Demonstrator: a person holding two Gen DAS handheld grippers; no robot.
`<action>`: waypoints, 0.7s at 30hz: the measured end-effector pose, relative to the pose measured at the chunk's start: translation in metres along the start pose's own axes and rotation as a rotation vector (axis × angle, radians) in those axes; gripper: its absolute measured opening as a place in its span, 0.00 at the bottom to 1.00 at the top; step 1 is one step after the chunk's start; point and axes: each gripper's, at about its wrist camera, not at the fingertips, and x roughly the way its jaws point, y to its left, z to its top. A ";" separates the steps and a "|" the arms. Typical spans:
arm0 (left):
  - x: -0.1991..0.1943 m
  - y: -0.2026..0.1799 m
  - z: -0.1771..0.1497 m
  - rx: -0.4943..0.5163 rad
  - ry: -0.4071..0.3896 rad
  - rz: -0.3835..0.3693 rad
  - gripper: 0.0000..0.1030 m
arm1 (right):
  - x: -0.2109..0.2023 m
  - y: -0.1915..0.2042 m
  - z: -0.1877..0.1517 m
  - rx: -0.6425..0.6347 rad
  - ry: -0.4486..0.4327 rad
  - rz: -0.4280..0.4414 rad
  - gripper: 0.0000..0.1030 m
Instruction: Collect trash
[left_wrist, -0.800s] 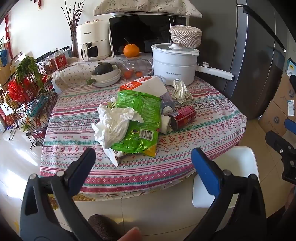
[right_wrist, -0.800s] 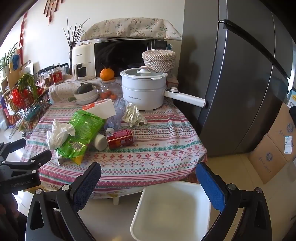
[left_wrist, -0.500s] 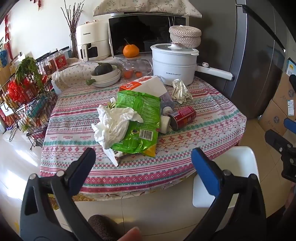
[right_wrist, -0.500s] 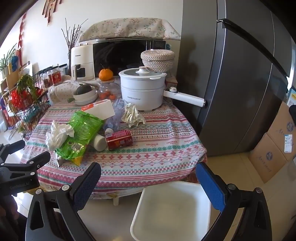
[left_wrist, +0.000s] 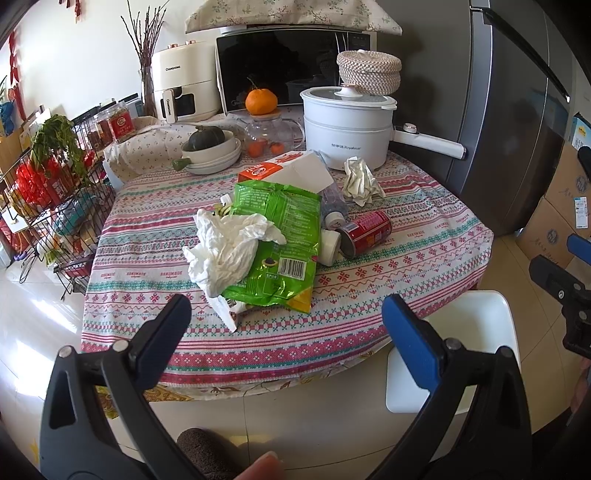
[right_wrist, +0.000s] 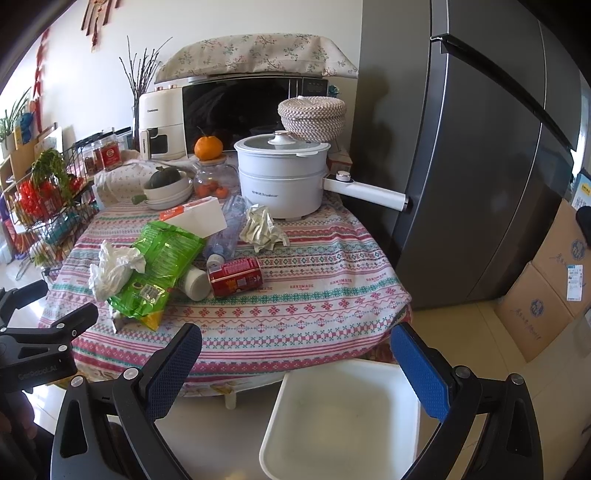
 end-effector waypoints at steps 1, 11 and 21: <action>0.000 0.001 0.000 -0.001 0.000 0.000 1.00 | 0.000 0.001 0.000 -0.002 -0.001 -0.004 1.00; 0.000 0.000 -0.001 0.004 -0.001 0.003 1.00 | 0.001 -0.001 0.001 0.005 0.010 -0.005 1.00; 0.005 0.004 0.001 0.013 0.014 0.013 1.00 | 0.003 0.006 0.000 0.009 0.041 -0.005 1.00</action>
